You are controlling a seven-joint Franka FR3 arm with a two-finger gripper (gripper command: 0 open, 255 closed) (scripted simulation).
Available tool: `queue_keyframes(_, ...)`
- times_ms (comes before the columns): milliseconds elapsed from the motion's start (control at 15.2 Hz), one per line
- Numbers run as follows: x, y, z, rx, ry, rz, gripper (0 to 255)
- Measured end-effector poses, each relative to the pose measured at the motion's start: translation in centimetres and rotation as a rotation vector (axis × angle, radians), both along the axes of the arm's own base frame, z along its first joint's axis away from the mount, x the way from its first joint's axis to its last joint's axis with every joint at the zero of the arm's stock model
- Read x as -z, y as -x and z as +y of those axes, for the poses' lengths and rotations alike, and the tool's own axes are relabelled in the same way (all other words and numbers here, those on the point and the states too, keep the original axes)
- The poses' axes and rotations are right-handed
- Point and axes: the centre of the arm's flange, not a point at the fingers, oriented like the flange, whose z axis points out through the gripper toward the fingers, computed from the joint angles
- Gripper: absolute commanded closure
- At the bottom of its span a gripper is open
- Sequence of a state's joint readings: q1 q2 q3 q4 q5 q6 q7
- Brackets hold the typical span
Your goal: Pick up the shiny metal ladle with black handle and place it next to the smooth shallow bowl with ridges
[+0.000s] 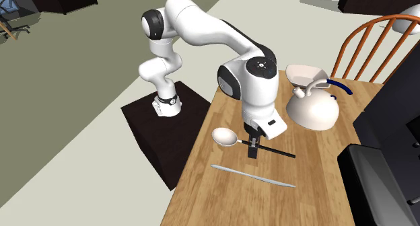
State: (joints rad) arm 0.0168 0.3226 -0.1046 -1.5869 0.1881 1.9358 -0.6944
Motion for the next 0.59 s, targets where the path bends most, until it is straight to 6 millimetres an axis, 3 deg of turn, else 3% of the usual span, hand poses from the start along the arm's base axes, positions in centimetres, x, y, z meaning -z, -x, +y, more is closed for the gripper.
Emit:
queue_keyframes(66, 0.0, 0.0, 0.0, 0.0, 0.0, 0.0, 0)
queue_keyframes(132, 0.0, 0.0, 0.0, 0.0, 0.0, 0.0, 255)
queue_keyframes(594, -0.09, 0.0, -0.06, 0.001, 0.001, -0.002, 255)
